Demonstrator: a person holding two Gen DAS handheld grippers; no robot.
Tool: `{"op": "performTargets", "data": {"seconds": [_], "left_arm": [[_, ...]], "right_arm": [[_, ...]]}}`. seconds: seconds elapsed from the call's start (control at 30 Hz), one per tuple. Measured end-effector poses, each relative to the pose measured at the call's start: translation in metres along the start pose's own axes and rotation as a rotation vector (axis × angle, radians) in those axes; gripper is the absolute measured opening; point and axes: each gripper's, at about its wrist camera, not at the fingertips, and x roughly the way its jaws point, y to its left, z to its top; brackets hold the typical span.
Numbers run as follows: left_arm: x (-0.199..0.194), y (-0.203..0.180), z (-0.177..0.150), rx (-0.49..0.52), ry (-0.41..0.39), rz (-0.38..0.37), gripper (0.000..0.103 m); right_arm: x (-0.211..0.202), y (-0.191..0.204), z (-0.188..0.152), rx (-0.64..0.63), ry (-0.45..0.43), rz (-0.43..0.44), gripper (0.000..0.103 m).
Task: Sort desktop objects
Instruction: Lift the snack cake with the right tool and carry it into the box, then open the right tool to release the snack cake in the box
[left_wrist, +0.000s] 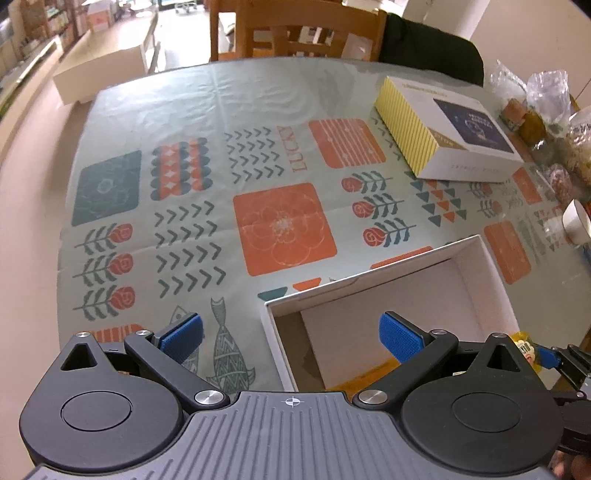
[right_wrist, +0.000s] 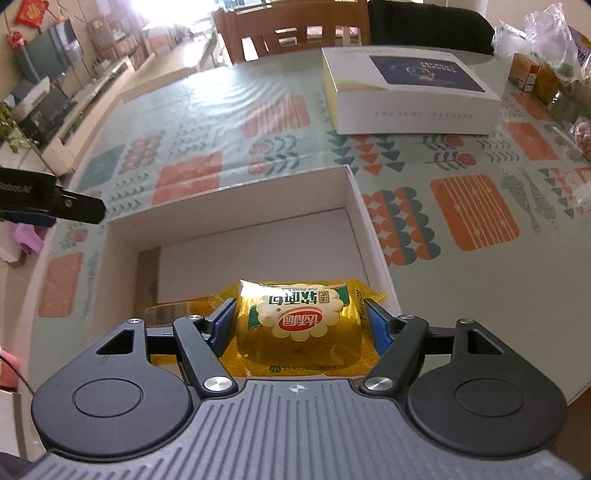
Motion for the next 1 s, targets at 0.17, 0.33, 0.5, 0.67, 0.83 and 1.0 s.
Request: {"op": "performTargets", "data": {"seconds": [0.17,0.33,0.5,0.67,0.83,1.0], "left_arm": [[0.013,-0.001,0.004,0.021,0.025,-0.007,0.103],[0.018,-0.001,0.001,0.025,0.050,-0.019,0.103],[0.022,0.000,-0.004,0.031,0.072,-0.021,0.103],[0.020,-0.003,-0.006,0.048,0.074,-0.022,0.103],[0.009,-0.007,-0.011,0.056,0.033,-0.020,0.103],[-0.011,-0.020,-0.023,0.109,-0.060,0.011,0.103]], "right_arm": [[0.022,0.001,-0.001,-0.008,0.036,-0.018,0.089],[0.038,0.001,-0.006,-0.013,0.075,-0.032,0.090],[0.041,0.003,-0.010,-0.038,0.053,-0.052,0.101],[0.028,0.002,-0.011,-0.016,0.027,-0.047,0.101],[0.000,0.002,-0.011,0.022,-0.020,-0.053,0.103],[-0.040,0.007,-0.011,0.051,-0.085,-0.167,0.103]]}}
